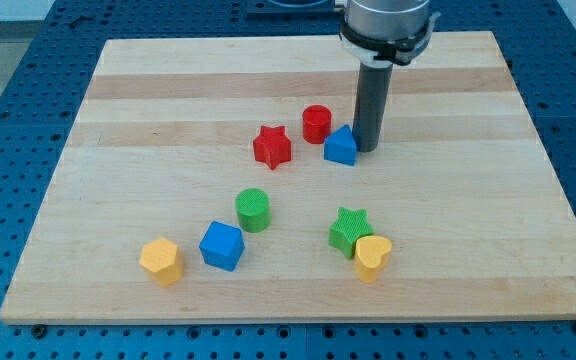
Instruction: Nudge the yellow heart down a bit
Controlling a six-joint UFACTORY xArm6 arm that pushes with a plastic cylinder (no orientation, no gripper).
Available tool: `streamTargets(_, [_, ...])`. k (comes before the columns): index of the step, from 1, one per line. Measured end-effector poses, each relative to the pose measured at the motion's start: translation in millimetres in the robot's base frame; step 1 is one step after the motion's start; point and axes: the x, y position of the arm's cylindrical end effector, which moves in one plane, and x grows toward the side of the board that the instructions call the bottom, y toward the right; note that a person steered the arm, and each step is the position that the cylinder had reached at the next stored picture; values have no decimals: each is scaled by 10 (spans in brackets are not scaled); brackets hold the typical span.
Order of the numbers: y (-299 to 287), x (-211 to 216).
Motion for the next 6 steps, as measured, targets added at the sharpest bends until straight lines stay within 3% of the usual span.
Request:
streamTargets(3, [-279,19])
streamTargets(4, [-86,157])
streamTargets(6, [241,1098])
